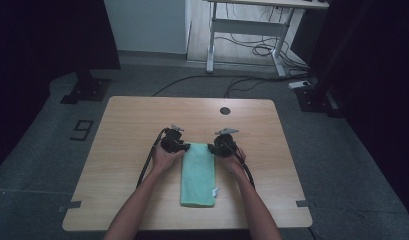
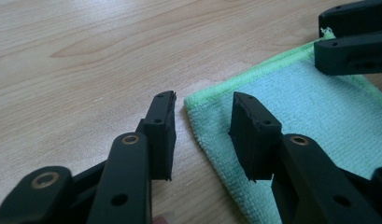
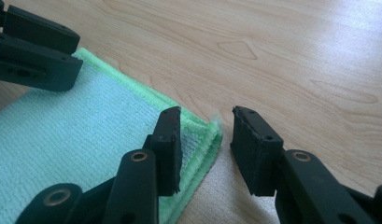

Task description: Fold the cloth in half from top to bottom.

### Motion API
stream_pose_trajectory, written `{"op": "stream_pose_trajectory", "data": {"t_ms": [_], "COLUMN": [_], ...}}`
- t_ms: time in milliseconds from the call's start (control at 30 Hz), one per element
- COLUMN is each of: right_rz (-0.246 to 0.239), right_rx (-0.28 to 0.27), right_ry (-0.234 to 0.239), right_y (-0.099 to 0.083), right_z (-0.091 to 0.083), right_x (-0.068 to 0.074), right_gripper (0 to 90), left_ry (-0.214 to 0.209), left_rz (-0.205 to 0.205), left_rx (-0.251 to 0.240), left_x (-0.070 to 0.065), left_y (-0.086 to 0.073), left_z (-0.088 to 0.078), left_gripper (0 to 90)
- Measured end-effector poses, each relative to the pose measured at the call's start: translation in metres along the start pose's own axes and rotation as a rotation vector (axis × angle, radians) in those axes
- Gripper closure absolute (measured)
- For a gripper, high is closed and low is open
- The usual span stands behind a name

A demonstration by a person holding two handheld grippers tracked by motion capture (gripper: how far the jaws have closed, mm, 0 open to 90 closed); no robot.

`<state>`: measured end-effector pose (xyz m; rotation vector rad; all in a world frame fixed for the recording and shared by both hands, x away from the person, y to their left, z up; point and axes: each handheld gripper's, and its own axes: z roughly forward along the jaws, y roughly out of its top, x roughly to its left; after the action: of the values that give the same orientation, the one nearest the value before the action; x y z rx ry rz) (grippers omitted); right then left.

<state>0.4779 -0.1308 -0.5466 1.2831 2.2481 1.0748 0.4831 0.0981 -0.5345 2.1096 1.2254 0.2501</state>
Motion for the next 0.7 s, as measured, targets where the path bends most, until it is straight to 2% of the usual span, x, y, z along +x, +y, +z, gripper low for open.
{"op": "stream_pose_trajectory", "data": {"t_ms": [200, 367, 433, 600, 700], "right_rz": [-0.019, -0.013, -0.012, -0.05, -0.035], "right_rx": [-0.009, -0.008, -0.009, -0.015, -0.021], "right_ry": [0.026, 0.058, 0.067, 0.057, 0.07], "right_y": [-0.0016, -0.0017, -0.002, -0.0023, -0.003], "right_z": [0.0012, 0.0015, 0.0015, 0.0008, -0.0011], "right_x": [-0.0011, -0.0015, -0.0013, 0.0023, 0.0008], "right_gripper": [69.1, 77.8, 80.2, 84.7, 85.6], "left_ry": [-0.008, -0.017, -0.032, -0.051, -0.05], "left_rz": [-0.002, 0.009, -0.003, -0.01, -0.001], "left_rx": [-0.006, -0.012, -0.009, -0.005, -0.008], "left_x": [0.0019, -0.0008, -0.0009, -0.0005, -0.0019], "left_y": [-0.0003, -0.0016, -0.002, -0.0033, -0.0034], "left_z": [0.0003, 0.0014, 0.0012, 0.0008, 0.0], "left_gripper": [62.3, 70.3, 75.3, 82.7, 85.3]}}
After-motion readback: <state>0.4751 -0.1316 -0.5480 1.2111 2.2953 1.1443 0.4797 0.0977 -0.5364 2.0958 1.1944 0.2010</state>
